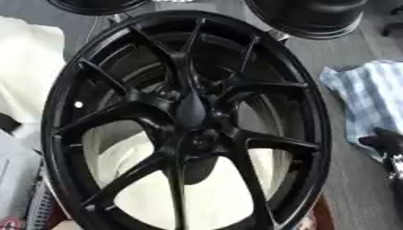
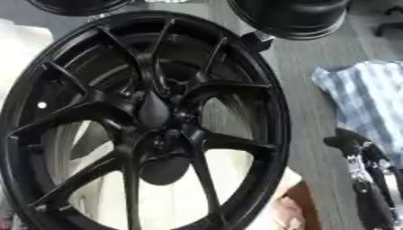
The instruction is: Pull the pin out of the wheel hub.
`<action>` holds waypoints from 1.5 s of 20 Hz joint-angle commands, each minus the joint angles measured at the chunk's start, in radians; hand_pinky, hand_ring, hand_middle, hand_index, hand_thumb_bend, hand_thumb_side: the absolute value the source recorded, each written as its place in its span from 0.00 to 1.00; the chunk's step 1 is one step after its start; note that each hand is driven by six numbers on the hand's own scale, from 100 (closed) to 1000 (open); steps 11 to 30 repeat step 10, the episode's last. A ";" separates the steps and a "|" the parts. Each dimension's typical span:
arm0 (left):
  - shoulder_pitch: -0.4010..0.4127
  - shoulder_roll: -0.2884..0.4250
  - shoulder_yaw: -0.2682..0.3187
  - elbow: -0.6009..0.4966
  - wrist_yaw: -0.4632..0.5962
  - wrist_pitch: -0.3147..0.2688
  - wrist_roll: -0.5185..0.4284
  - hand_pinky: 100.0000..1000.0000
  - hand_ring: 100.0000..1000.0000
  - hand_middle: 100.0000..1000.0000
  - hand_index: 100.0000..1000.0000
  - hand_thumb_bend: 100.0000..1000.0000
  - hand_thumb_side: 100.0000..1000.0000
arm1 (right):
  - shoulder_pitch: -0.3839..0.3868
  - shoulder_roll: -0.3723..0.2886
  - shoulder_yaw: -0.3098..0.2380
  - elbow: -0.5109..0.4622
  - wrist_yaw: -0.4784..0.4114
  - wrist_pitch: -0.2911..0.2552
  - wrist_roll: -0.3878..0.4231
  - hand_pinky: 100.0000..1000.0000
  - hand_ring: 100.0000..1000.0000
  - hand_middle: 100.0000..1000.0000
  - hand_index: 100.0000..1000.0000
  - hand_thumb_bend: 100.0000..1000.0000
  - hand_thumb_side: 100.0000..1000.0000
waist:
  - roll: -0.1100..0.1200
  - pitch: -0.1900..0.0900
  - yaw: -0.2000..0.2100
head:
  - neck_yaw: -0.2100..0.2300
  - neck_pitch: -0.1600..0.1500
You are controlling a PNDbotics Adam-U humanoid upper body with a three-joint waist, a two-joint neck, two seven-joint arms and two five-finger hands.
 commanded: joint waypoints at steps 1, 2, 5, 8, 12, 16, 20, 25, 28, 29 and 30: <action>-0.016 0.009 0.031 -0.049 0.067 -0.001 0.043 0.76 0.77 0.72 0.82 0.00 0.87 | 0.002 -0.010 -0.005 -0.020 -0.009 0.000 -0.003 1.00 0.76 0.62 0.77 0.00 0.63 | 0.008 -0.025 0.001 | -0.001 -0.009; -0.019 0.000 0.036 -0.074 0.126 -0.014 0.080 0.75 0.76 0.70 0.81 0.00 0.85 | 0.003 -0.011 -0.005 -0.020 -0.009 0.000 -0.004 1.00 0.76 0.62 0.77 0.00 0.63 | 0.008 -0.026 0.001 | -0.002 -0.008; -0.044 -0.022 0.039 -0.106 0.314 -0.080 0.203 0.70 0.69 0.62 0.81 0.00 0.73 | 0.003 -0.018 -0.003 -0.020 -0.012 -0.007 -0.004 1.00 0.76 0.62 0.77 0.00 0.61 | 0.008 -0.029 0.001 | 0.000 -0.004; -0.057 -0.099 0.020 -0.116 0.514 -0.363 0.329 0.69 0.69 0.61 0.80 0.00 0.67 | 0.005 -0.032 -0.001 -0.020 -0.019 -0.026 -0.007 1.00 0.76 0.61 0.77 0.00 0.59 | 0.006 -0.027 0.001 | 0.004 -0.003; -0.056 -0.158 0.001 -0.117 0.588 -0.508 0.357 0.69 0.69 0.61 0.79 0.00 0.63 | 0.005 -0.037 0.000 -0.020 -0.022 -0.038 -0.009 1.00 0.76 0.61 0.77 0.00 0.58 | 0.004 -0.025 0.001 | 0.005 -0.005; -0.056 -0.158 0.001 -0.117 0.588 -0.508 0.357 0.69 0.69 0.61 0.79 0.00 0.63 | 0.005 -0.037 0.000 -0.020 -0.022 -0.038 -0.009 1.00 0.76 0.61 0.77 0.00 0.58 | 0.004 -0.025 0.001 | 0.005 -0.005; -0.056 -0.158 0.001 -0.117 0.588 -0.508 0.357 0.69 0.69 0.61 0.79 0.00 0.63 | 0.005 -0.037 0.000 -0.020 -0.022 -0.038 -0.009 1.00 0.76 0.61 0.77 0.00 0.58 | 0.004 -0.025 0.001 | 0.005 -0.005; -0.056 -0.158 0.001 -0.117 0.588 -0.508 0.357 0.69 0.69 0.61 0.79 0.00 0.63 | 0.005 -0.037 0.000 -0.020 -0.022 -0.038 -0.009 1.00 0.76 0.61 0.77 0.00 0.58 | 0.004 -0.025 0.001 | 0.005 -0.005; -0.056 -0.158 0.001 -0.117 0.588 -0.508 0.357 0.69 0.69 0.61 0.79 0.00 0.63 | 0.005 -0.037 0.000 -0.020 -0.022 -0.038 -0.009 1.00 0.76 0.61 0.77 0.00 0.58 | 0.004 -0.025 0.001 | 0.005 -0.005; -0.056 -0.158 0.001 -0.117 0.588 -0.508 0.357 0.69 0.69 0.61 0.79 0.00 0.63 | 0.005 -0.037 0.000 -0.020 -0.022 -0.038 -0.009 1.00 0.76 0.61 0.77 0.00 0.58 | 0.004 -0.025 0.001 | 0.005 -0.005; -0.056 -0.158 0.001 -0.117 0.588 -0.508 0.357 0.69 0.69 0.61 0.79 0.00 0.63 | 0.005 -0.037 0.000 -0.020 -0.022 -0.038 -0.009 1.00 0.76 0.61 0.77 0.00 0.58 | 0.004 -0.025 0.001 | 0.005 -0.005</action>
